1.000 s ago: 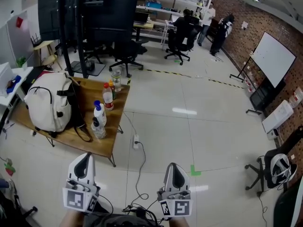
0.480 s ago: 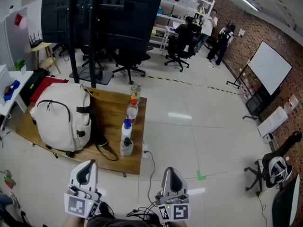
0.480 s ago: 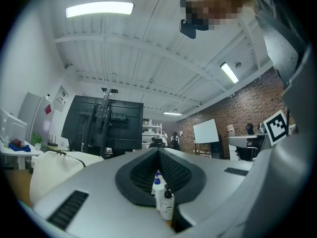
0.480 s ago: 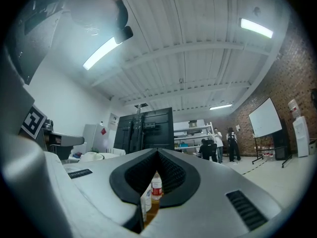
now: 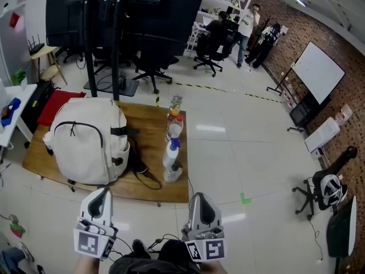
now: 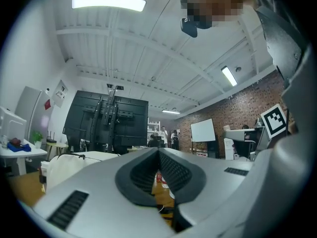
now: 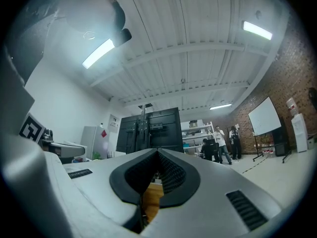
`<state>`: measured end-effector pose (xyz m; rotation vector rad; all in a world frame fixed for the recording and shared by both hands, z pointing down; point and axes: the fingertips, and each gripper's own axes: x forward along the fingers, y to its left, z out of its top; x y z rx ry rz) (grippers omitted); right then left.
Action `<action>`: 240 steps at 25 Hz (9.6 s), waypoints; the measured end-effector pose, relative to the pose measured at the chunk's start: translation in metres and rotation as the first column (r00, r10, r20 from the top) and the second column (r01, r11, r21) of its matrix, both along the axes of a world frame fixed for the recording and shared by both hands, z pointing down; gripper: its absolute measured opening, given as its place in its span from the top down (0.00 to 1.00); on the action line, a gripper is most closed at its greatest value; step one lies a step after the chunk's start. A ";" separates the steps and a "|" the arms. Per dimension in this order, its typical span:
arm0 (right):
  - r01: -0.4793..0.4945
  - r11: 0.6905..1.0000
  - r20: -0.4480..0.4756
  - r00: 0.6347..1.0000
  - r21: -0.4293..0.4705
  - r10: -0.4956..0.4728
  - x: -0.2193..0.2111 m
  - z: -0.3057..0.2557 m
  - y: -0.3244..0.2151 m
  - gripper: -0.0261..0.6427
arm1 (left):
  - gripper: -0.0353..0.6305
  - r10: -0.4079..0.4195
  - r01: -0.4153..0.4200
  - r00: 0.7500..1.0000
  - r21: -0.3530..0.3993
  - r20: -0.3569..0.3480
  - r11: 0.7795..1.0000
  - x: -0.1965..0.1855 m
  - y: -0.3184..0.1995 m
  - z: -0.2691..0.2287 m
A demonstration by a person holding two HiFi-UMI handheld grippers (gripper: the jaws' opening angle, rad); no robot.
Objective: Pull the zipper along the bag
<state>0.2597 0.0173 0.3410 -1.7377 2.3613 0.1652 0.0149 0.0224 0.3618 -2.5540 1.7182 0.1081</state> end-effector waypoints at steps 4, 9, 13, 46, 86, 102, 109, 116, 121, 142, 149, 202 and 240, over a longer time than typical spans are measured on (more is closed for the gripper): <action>-0.018 1.000 -0.011 1.000 -0.002 0.017 -0.004 0.003 0.004 0.95 | 0.92 0.024 -0.024 1.000 0.001 0.003 1.000 0.002 -0.004 0.001; 0.020 1.000 -0.019 1.000 0.019 -0.020 -0.012 0.006 -0.011 0.95 | 0.92 0.011 -0.011 1.000 -0.006 0.003 1.000 0.004 -0.016 0.003; 0.065 0.998 -0.010 0.998 0.028 -0.065 -0.010 0.010 -0.028 0.95 | 0.92 -0.026 0.025 1.000 -0.020 -0.014 0.999 0.012 -0.035 0.006; -0.002 1.000 -0.024 1.000 -0.031 0.001 -0.294 0.035 -0.151 0.95 | 0.81 -0.034 0.029 0.998 -0.101 -0.046 0.994 -0.292 -0.195 0.035; -0.004 0.998 -0.024 1.000 -0.068 0.002 -0.356 0.051 -0.225 0.95 | 0.58 0.104 -0.099 0.881 -0.036 0.461 0.994 -0.274 -0.248 0.089; 0.091 0.978 -0.005 0.996 -0.187 -0.094 -0.360 0.081 -0.237 0.95 | 0.74 0.038 -0.070 0.863 0.046 0.503 0.996 -0.251 -0.283 0.073; 0.108 0.973 -0.006 0.994 -0.206 -0.111 -0.361 0.088 -0.246 0.95 | 0.87 0.070 -0.097 0.881 0.034 0.467 0.995 -0.252 -0.282 0.074; 0.153 0.957 0.043 0.988 -0.247 -0.147 -0.362 0.101 -0.252 0.95 | 0.88 0.091 -0.108 0.905 0.019 0.415 0.994 -0.255 -0.281 0.068; 0.198 0.901 0.064 0.980 -0.385 -0.188 -0.373 0.126 -0.255 0.94 | 0.88 0.093 -0.106 0.910 0.009 0.403 0.994 -0.257 -0.280 0.070; 0.312 0.786 0.055 0.940 -0.534 -0.335 -0.410 0.166 -0.267 0.66 | 0.88 0.086 -0.102 0.925 0.024 0.369 0.995 -0.263 -0.278 0.064; 0.288 0.788 0.063 0.951 -0.544 -0.304 -0.408 0.172 -0.274 0.69 | 0.88 0.080 -0.086 0.936 0.001 0.343 0.996 -0.265 -0.278 0.067; 0.249 0.827 0.075 0.966 -0.503 -0.246 -0.405 0.164 -0.271 0.85 | 0.88 0.000 0.005 1.000 -0.223 0.019 0.975 -0.399 -0.272 0.081; 0.221 0.849 0.052 0.973 -0.481 -0.224 -0.410 0.166 -0.263 0.85 | 0.88 -0.068 -0.010 0.969 -0.311 -0.237 0.951 -0.408 -0.198 0.129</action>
